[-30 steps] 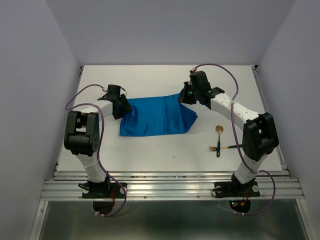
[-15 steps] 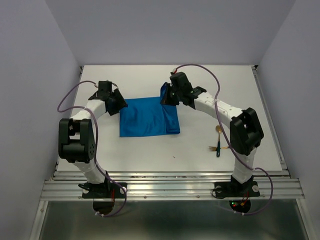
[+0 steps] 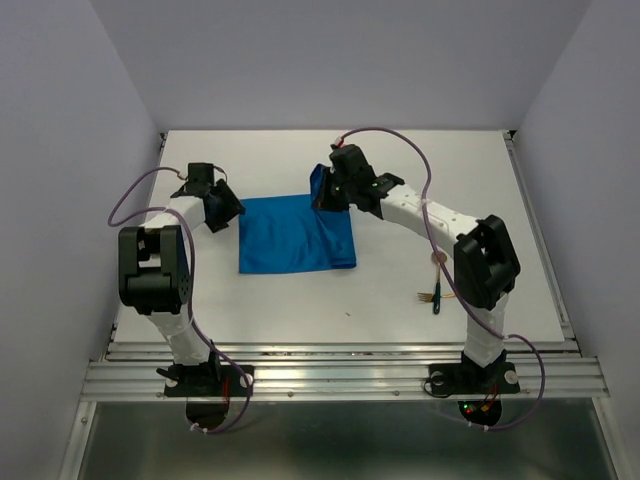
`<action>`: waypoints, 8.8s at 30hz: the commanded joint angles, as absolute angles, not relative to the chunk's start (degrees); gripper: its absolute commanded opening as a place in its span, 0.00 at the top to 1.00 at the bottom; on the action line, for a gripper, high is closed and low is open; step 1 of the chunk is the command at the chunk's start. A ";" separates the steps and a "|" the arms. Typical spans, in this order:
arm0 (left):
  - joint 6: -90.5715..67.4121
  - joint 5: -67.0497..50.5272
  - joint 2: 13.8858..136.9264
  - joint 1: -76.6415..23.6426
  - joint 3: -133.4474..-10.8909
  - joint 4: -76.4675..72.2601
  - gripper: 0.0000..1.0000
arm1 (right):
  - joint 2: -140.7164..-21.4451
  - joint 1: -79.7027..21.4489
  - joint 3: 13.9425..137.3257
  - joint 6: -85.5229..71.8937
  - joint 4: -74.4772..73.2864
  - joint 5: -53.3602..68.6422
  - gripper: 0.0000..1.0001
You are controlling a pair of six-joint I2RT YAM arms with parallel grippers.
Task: Fold the napkin into a case and place the utensils inside
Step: Fold the rectangle-folded napkin at the center of the board, then smooth out the square-folded napkin at the center of the board, then move the square-folded napkin to the center of the board, then pick up the top corner of the square-folded napkin from the center of the board.
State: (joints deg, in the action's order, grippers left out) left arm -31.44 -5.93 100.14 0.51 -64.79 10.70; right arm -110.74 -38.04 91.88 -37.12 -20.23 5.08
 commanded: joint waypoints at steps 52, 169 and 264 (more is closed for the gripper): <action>-35.07 -11.34 100.28 -9.41 -60.39 2.55 0.34 | -107.22 -38.14 88.68 -35.86 -21.53 4.30 0.99; -37.79 -15.11 91.84 -16.35 -53.27 0.44 0.37 | -97.29 -39.02 56.17 -39.37 -10.47 2.02 0.99; -33.66 -10.10 82.79 -6.77 -48.89 7.21 0.49 | -96.68 -49.29 69.61 -24.08 -19.16 -11.41 0.74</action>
